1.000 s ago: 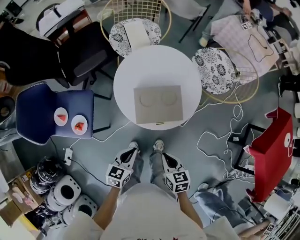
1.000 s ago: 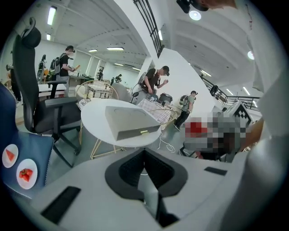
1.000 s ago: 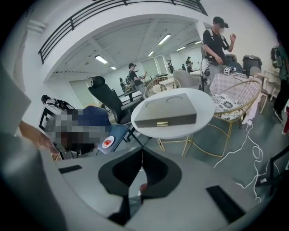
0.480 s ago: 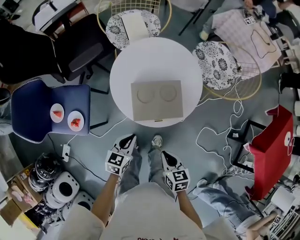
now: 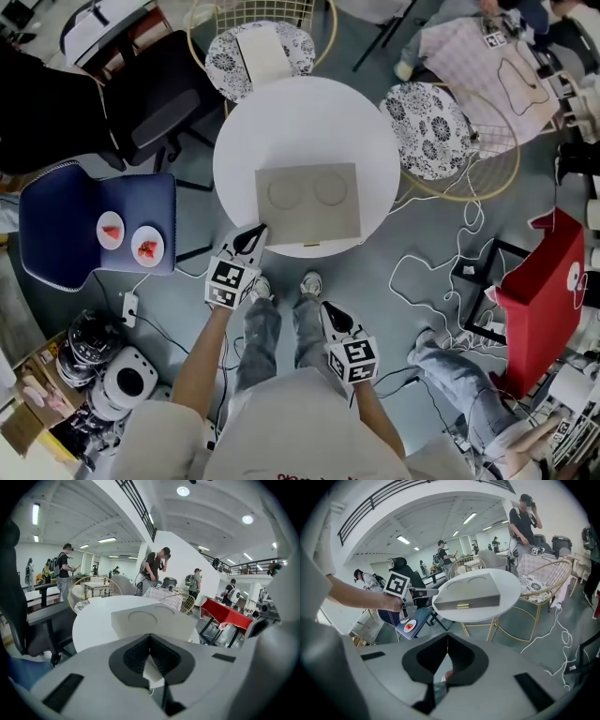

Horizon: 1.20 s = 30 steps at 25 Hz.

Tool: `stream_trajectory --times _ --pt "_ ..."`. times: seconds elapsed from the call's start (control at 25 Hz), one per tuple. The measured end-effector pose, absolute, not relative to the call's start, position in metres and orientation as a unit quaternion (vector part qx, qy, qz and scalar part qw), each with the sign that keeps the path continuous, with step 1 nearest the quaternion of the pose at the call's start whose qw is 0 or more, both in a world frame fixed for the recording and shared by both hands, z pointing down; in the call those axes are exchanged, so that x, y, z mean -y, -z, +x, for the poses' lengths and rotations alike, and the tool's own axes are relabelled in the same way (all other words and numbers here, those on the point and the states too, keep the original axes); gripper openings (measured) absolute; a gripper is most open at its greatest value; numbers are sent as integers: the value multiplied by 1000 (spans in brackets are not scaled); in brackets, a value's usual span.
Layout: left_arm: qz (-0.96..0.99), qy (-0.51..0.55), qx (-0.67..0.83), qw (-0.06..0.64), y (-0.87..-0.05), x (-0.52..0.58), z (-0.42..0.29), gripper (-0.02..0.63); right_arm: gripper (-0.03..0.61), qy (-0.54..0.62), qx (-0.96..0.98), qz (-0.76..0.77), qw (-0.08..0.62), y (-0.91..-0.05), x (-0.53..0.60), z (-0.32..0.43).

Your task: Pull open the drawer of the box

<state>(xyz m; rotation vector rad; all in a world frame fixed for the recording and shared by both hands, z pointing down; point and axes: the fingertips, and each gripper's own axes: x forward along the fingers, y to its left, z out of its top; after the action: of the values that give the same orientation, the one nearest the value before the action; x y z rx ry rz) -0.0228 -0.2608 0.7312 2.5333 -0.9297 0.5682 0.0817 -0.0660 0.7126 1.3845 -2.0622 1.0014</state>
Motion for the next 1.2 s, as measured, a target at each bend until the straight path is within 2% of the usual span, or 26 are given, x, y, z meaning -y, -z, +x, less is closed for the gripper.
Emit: stream_trajectory --times 0.48,0.6,0.72,0.88,1.0,1.08,1.2 --pt "907 -199 329 174 -739 283 -17 12 17 -366 749 504 228 -716 72 82" --pt "909 -203 325 166 -739 282 -17 11 17 -386 747 504 198 -716 76 80" --pt "909 -204 324 161 -738 281 -16 11 17 -466 723 504 74 -708 88 78" --pt "911 -208 322 154 -737 283 -15 11 17 -602 609 488 -171 -704 109 87" --pt "912 -205 321 152 -737 283 -15 11 17 -653 504 461 -326 -710 121 95" --pt "913 -206 319 149 -739 283 -17 11 17 -667 444 448 -396 -718 125 99" --pt "914 -204 317 152 -738 282 -15 11 17 -675 414 449 -414 -733 126 102"
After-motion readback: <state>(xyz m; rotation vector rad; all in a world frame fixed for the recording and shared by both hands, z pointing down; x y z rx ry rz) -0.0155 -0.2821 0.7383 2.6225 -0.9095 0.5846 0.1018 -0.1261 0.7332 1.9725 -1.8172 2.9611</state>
